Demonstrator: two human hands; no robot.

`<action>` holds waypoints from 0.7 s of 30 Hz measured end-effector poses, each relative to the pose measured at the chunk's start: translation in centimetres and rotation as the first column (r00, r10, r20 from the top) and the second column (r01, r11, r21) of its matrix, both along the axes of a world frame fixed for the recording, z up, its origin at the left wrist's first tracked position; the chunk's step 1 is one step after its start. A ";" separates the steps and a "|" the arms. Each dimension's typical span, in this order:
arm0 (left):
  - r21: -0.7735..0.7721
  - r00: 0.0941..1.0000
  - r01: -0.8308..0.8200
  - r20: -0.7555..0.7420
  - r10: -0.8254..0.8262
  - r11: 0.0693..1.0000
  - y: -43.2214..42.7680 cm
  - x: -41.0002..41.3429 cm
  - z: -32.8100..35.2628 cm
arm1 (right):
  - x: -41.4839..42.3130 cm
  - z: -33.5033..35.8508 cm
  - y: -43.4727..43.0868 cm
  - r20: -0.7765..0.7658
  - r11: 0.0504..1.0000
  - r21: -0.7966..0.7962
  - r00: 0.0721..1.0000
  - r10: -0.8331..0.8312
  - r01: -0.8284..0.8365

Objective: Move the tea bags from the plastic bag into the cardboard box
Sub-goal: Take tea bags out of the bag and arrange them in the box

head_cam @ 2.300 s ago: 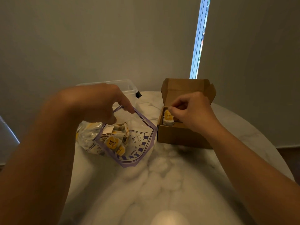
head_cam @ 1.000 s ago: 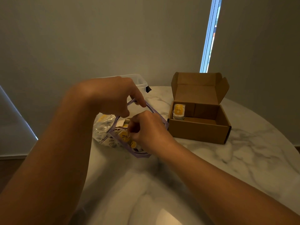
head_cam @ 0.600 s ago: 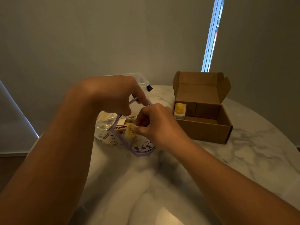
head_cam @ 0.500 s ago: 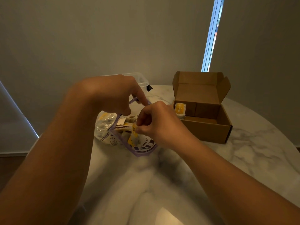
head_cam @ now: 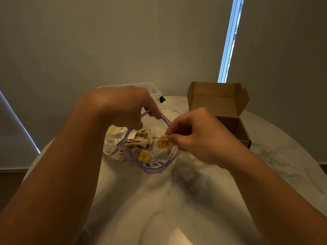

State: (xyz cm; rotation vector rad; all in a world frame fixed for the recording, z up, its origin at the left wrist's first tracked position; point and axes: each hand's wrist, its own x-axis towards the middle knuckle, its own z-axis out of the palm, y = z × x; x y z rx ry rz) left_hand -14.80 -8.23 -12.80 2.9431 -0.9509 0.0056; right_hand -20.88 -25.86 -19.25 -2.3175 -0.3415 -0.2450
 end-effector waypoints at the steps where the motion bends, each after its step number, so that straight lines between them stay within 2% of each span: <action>1: -0.003 1.000 -0.002 -0.001 0.002 1.000 0.0 0.0 0.0 | -0.2 0.3 -0.8 -0.003 0.999 0.031 1.000 -0.008 0.008; 3: -0.009 1.000 -0.006 0.003 0.006 1.000 0.0 0.0 0.0 | -0.4 0.8 -2.6 -0.037 0.989 0.145 0.999 -0.013 0.019; 6: -0.011 1.000 -0.005 -0.004 0.004 1.000 0.0 0.2 -0.1 | -0.1 1.8 -5.4 -0.115 0.916 0.395 0.993 -0.030 0.073; 9: -0.006 1.000 -0.009 -0.003 0.009 1.000 0.0 0.3 -0.1 | 1.2 2.7 -7.9 -0.101 0.873 0.466 0.989 -0.113 0.147; 12: 0.005 1.000 -0.008 -0.017 0.008 1.000 0.0 0.3 -0.1 | 3.6 2.6 -9.3 -0.073 0.894 0.372 0.968 -0.240 0.250; 16: -0.002 0.999 -0.013 -0.030 0.013 1.000 0.1 0.3 0.0 | 7.2 1.0 -9.4 -0.052 0.914 0.168 0.929 -0.366 0.369; 21: -0.006 1.000 -0.009 -0.025 0.009 1.000 0.0 0.2 0.0 | 10.4 -1.0 -8.0 -0.112 0.934 -0.075 0.927 -0.357 0.350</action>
